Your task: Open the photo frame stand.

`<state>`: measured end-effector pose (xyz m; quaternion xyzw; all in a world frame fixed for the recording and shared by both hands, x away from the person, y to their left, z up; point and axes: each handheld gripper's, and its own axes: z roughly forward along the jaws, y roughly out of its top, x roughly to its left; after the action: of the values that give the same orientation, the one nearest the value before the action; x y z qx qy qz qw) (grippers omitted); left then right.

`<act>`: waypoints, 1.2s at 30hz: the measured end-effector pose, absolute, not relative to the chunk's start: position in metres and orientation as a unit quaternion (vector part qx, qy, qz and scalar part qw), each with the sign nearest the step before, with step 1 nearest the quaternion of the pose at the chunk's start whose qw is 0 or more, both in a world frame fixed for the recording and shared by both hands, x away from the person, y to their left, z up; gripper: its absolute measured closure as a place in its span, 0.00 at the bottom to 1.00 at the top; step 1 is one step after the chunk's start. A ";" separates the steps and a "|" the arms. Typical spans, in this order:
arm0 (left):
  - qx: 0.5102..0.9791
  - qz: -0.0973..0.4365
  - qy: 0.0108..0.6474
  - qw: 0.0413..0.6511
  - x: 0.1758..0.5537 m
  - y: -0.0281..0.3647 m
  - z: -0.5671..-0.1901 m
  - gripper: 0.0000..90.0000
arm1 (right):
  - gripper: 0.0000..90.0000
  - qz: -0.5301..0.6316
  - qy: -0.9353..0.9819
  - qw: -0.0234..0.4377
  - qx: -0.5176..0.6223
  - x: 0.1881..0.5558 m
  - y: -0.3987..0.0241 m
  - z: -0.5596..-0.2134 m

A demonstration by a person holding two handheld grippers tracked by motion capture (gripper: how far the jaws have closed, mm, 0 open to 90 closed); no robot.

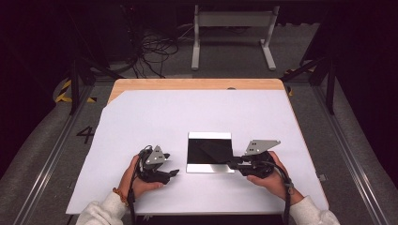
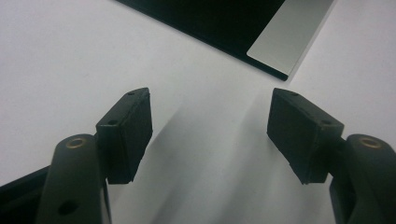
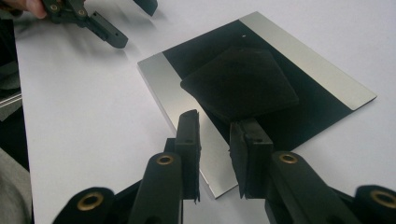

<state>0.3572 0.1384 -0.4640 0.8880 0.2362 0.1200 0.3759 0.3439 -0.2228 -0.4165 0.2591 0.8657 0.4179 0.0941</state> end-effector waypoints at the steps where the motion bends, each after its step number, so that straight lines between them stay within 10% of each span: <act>1: 0.888 0.120 0.236 0.376 0.357 0.138 -0.464 0.35 | 0.81 0.418 0.866 0.094 0.259 0.344 -0.223 -0.416; 17: 0.893 0.125 0.233 0.365 0.357 0.136 -0.465 0.35 | 0.51 0.429 0.851 0.063 0.296 0.353 -0.222 -0.417; 36: 0.892 0.124 0.234 0.367 0.357 0.135 -0.466 0.34 | 0.41 0.459 0.814 0.014 0.357 0.369 -0.223 -0.425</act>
<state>0.3573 0.1355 -0.4655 0.8915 0.2342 0.1241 0.3673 0.3686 -0.2227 -0.4253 0.3568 0.8137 0.4587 0.0136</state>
